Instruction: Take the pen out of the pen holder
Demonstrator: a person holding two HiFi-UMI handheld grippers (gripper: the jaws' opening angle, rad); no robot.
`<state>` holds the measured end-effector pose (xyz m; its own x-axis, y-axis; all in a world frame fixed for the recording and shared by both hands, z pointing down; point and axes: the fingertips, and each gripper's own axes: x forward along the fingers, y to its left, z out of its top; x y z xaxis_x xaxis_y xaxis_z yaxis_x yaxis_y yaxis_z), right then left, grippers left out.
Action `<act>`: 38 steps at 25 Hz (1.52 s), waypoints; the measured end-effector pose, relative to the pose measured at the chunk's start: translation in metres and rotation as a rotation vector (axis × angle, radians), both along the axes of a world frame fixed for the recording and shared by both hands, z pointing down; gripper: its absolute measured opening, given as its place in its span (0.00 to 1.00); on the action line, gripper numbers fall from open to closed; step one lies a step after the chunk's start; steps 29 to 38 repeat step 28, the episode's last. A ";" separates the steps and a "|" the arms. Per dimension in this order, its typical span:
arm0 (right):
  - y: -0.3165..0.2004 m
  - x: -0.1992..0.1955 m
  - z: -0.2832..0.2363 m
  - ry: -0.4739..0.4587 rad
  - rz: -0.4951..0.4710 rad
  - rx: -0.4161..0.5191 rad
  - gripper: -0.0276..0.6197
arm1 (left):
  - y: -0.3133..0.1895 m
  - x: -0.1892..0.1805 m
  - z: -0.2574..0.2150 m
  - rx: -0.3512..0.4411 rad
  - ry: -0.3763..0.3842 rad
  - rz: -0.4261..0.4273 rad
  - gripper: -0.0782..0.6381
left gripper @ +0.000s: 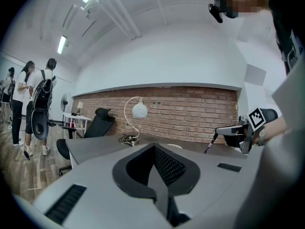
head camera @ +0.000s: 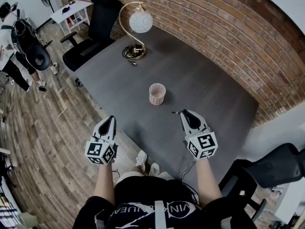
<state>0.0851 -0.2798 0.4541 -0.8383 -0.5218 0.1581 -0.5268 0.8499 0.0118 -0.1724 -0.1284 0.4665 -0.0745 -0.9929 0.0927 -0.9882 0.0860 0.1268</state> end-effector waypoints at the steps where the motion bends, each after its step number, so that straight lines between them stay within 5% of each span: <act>1: 0.001 0.001 0.000 -0.002 0.002 -0.001 0.13 | 0.000 0.001 -0.001 0.001 0.000 0.001 0.13; 38: 0.006 0.013 -0.007 -0.043 0.003 -0.015 0.13 | 0.007 0.006 -0.015 0.021 -0.011 -0.011 0.13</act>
